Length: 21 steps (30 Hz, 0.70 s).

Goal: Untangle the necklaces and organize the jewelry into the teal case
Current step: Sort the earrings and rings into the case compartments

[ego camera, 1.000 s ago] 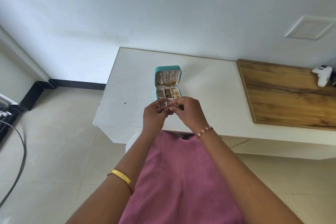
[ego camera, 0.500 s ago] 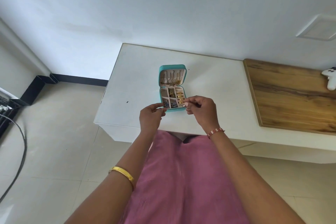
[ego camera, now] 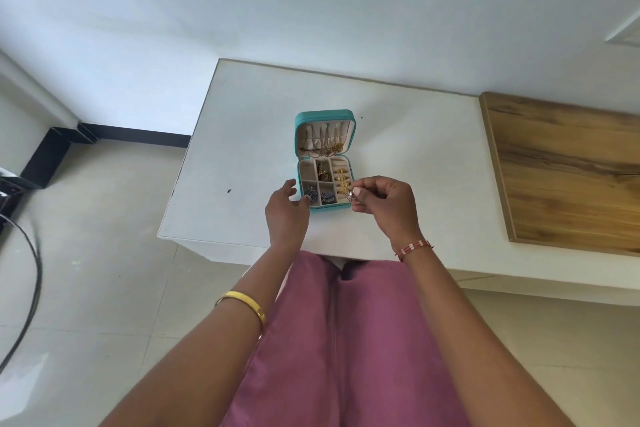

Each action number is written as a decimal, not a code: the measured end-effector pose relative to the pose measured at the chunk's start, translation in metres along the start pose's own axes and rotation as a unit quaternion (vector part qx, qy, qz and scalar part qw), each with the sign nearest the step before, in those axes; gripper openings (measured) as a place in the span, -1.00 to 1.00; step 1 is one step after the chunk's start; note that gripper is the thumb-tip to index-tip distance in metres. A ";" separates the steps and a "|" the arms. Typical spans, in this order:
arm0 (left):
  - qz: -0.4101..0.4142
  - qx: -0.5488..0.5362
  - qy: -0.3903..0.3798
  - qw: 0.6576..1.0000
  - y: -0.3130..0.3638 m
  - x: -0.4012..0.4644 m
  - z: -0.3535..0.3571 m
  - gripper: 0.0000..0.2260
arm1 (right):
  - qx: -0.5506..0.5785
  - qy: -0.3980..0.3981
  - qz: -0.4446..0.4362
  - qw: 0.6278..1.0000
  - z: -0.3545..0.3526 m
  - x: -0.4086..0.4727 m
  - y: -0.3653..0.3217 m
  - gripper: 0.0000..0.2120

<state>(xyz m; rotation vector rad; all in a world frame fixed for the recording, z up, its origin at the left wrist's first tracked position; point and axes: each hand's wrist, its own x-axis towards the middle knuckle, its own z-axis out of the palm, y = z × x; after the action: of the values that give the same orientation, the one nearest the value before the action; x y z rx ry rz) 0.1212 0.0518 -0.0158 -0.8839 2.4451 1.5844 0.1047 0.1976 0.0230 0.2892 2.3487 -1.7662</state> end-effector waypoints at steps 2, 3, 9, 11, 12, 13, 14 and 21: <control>0.008 0.005 -0.002 1.000 -0.002 0.005 0.003 -0.63 | 0.012 -0.010 0.008 1.000 -0.002 0.003 0.002 -0.87; 0.015 0.008 -0.003 1.000 -0.003 0.007 0.003 -0.64 | 0.020 -0.012 0.012 1.000 -0.003 0.004 0.002 -0.86; 0.028 -0.019 -0.031 0.999 -0.002 0.013 -0.001 -0.65 | 0.054 0.002 0.025 0.998 -0.011 0.009 0.005 -0.86; 0.031 -0.024 -0.043 0.998 -0.003 0.010 -0.001 -0.65 | 0.059 0.003 0.030 0.998 -0.011 0.008 0.008 -0.87; 0.034 -0.024 -0.050 0.998 -0.004 0.008 0.000 -0.65 | 0.059 0.002 0.032 0.998 -0.010 0.007 0.010 -0.87; 0.037 -0.024 -0.057 0.997 -0.005 0.005 0.001 -0.65 | 0.059 0.001 0.035 0.998 -0.010 0.006 0.011 -0.87; 0.038 -0.025 -0.064 0.997 -0.006 0.003 0.003 -0.64 | 0.058 0.000 0.038 0.998 -0.009 0.005 0.013 -0.86; 0.040 -0.039 -0.089 0.994 -0.015 -0.011 0.017 -0.69 | -0.025 -0.013 0.004 1.000 0.001 0.015 0.014 -0.88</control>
<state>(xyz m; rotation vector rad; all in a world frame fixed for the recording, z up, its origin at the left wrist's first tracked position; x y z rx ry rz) 0.1342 0.0663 -0.0316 -0.6306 2.3359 1.7145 0.0941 0.2007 0.0060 0.2663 2.3657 -1.6951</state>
